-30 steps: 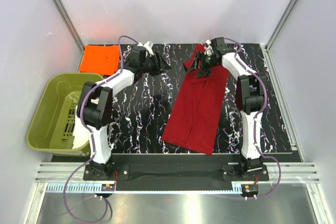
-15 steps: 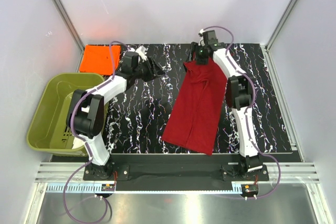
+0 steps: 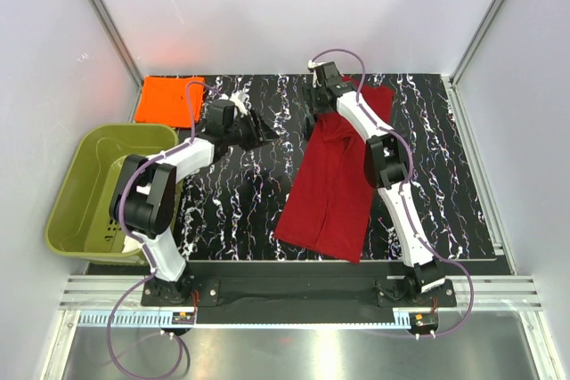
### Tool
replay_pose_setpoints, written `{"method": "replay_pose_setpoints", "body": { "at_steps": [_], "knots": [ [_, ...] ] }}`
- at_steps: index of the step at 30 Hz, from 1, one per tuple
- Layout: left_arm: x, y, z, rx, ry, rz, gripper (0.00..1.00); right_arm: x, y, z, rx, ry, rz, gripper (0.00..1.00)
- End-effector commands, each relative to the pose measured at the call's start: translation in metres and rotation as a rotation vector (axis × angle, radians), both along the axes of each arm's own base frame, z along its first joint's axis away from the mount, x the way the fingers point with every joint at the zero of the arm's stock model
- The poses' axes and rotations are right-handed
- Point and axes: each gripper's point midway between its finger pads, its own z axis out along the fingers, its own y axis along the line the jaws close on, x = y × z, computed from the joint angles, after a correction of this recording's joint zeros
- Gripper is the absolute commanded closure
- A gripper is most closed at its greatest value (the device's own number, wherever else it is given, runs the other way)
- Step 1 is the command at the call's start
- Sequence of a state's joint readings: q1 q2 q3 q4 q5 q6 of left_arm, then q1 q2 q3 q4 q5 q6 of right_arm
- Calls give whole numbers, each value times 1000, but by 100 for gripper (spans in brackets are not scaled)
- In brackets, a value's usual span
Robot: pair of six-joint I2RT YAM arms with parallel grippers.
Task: Fold and stack the t-shirts
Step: Fold the tshirt
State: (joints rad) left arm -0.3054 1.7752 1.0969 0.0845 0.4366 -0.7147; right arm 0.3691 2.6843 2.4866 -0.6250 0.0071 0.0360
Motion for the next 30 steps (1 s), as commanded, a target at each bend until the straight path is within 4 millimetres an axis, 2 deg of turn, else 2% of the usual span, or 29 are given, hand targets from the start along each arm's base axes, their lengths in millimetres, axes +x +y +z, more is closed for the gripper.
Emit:
{"method": "replay_pose_setpoints", "body": {
  "at_steps": [1,4,7,12,17,20,24,29,30],
  "knots": [
    [9,-3,40,-49,-126,-4,45,11,-12,-3,-135,-70,4,32],
    [10,-5,40,-59,-121,-7,45,11,-12,-11,-175,-72,7,40],
    [9,-5,40,-63,-124,-11,45,11,-9,-12,-213,-86,19,53],
    [9,-7,39,-69,-116,-17,46,14,-8,-6,-238,-117,-3,55],
    [8,-6,40,-64,-116,-21,46,21,-12,9,-243,-156,-36,74],
    [8,-7,42,-62,-117,-28,45,25,-11,21,-228,-182,-48,76],
    [9,-8,42,-62,-116,-33,46,28,-11,45,-212,-225,-72,85],
    [8,-9,41,-65,-105,-42,46,29,-13,62,-164,-252,-109,87],
    [9,-10,42,-65,-108,-42,46,28,-12,71,-146,-260,-112,86]
  ]
}}
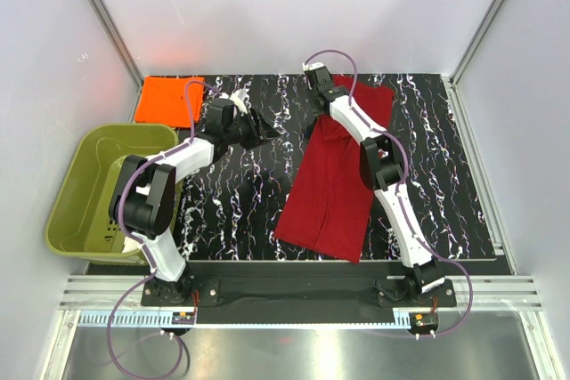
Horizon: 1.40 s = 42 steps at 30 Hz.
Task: Fold and stack the t-shirts
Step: Fold the tshirt
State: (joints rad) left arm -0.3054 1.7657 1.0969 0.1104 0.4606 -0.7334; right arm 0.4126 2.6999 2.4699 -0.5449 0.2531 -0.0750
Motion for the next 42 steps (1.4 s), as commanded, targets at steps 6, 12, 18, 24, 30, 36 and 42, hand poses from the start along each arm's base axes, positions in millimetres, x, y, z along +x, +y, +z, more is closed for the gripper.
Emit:
{"method": "replay_pose_setpoints", "body": {
  "at_steps": [6,12,18,24,30,36,42],
  "knots": [
    [11,-8,33,-38,-86,-45,46,11,-13,79,223,-114,-112,76],
    [11,-11,30,-41,-77,-60,46,10,-18,66,295,-58,-94,81],
    [11,-12,31,-46,-77,-64,46,15,-15,74,370,-59,-92,100],
    [12,-13,35,-52,-81,-70,46,16,-31,95,428,-81,-151,100],
    [10,-17,34,-62,-72,-88,46,15,-62,120,492,-96,-148,100],
    [6,-33,31,-70,-61,-134,46,13,-81,117,578,-45,-45,100],
    [1,-48,27,-75,-45,-172,45,9,-95,102,632,20,8,98]
  ]
}}
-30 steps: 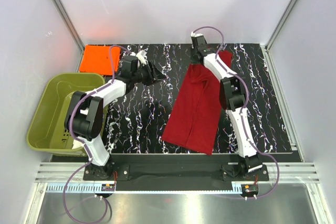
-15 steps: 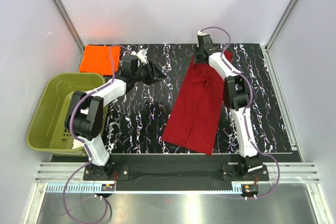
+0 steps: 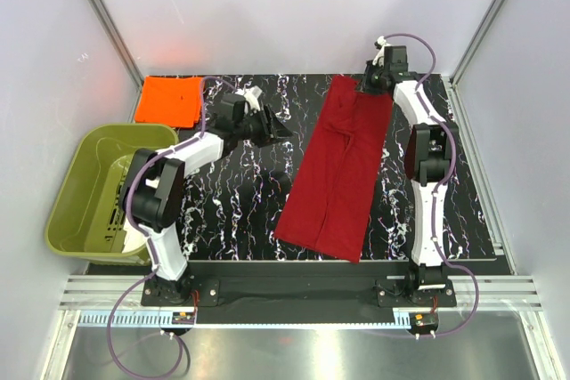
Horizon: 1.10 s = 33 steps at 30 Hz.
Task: Fold and stack the t-shirts
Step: Fold the tshirt
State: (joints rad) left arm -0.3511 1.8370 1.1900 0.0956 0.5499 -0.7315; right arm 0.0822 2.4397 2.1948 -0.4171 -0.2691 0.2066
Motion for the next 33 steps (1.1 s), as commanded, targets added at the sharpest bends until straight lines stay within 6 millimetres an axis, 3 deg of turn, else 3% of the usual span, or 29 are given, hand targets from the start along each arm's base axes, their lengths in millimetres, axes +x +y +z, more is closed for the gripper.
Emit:
{"method": "replay_pose_setpoints", "body": {
  "at_steps": [1,6,10,11,13,16,18,22,29,33],
  "knots": [
    [3,-16,19,-34,-47,-59,45,-5,12,24,81,-47,113,98],
    [5,-34,21,-6,-56,-92,43,-7,2,16,88,-32,104,94],
    [11,-66,29,34,-133,-151,35,-8,-9,8,116,-6,84,92],
    [20,-76,32,39,-161,-156,30,-7,-10,7,120,-3,81,91],
    [30,-92,32,63,-210,-136,30,-7,-10,5,129,-1,82,90],
    [57,-118,23,37,-235,-76,35,-7,-11,0,133,14,87,89],
    [68,-128,17,2,-196,-20,45,-8,-10,-1,138,18,92,89],
    [95,-140,-10,30,-130,140,40,-16,-12,-8,163,33,81,89],
    [119,-156,-19,-13,-120,288,40,-22,-7,-9,198,37,90,90],
    [127,-163,-19,-66,-108,315,50,-26,-4,-12,212,40,100,92]
  ]
}}
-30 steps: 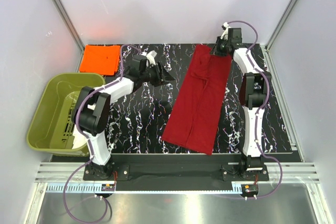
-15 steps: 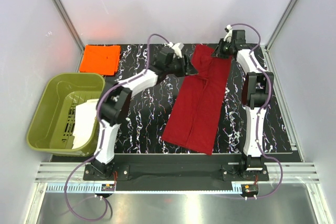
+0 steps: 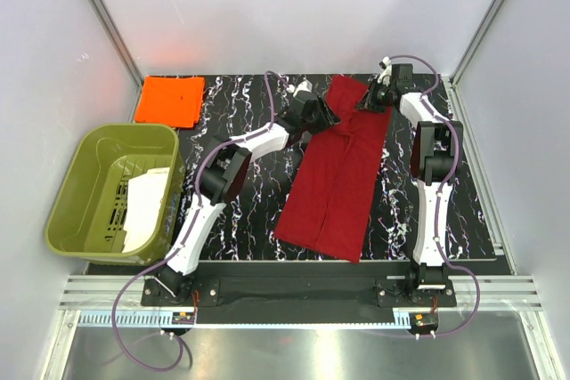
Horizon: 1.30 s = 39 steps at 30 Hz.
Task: Fold and stack the t-shirts
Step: Fold the tshirt
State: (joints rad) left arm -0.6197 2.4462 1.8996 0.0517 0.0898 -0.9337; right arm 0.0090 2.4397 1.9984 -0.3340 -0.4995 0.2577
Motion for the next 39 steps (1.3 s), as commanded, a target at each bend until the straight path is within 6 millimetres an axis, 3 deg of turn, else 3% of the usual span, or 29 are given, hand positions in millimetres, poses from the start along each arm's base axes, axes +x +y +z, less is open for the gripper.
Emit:
{"method": "replay_pose_setpoints", "body": {
  "at_steps": [1,7,8,9,12,16,21,27,32,39],
  "knots": [
    [25,-10,44,-122,-103,86,54,6,5,43,39,-102,19,92],
    [26,-10,38,-110,-74,106,53,4,7,40,55,-98,17,93],
    [24,-8,36,-97,-63,108,52,8,-9,40,58,-98,-11,93],
    [19,-9,31,-87,-50,104,50,9,-10,43,60,-106,-13,93],
    [17,-6,43,-64,-80,138,46,12,-13,45,58,-111,-15,93],
    [16,-10,37,-56,-69,138,43,16,-18,51,65,-122,-25,93],
    [22,-13,29,-62,-55,144,45,19,-17,56,79,-130,-20,93],
    [14,-8,32,-35,-63,155,43,21,-14,56,101,-130,-18,93],
    [11,-5,20,-12,-33,167,43,24,-15,59,105,-138,-19,93],
    [24,-12,20,-35,-34,173,45,23,-13,57,108,-132,-14,93]
  ]
}}
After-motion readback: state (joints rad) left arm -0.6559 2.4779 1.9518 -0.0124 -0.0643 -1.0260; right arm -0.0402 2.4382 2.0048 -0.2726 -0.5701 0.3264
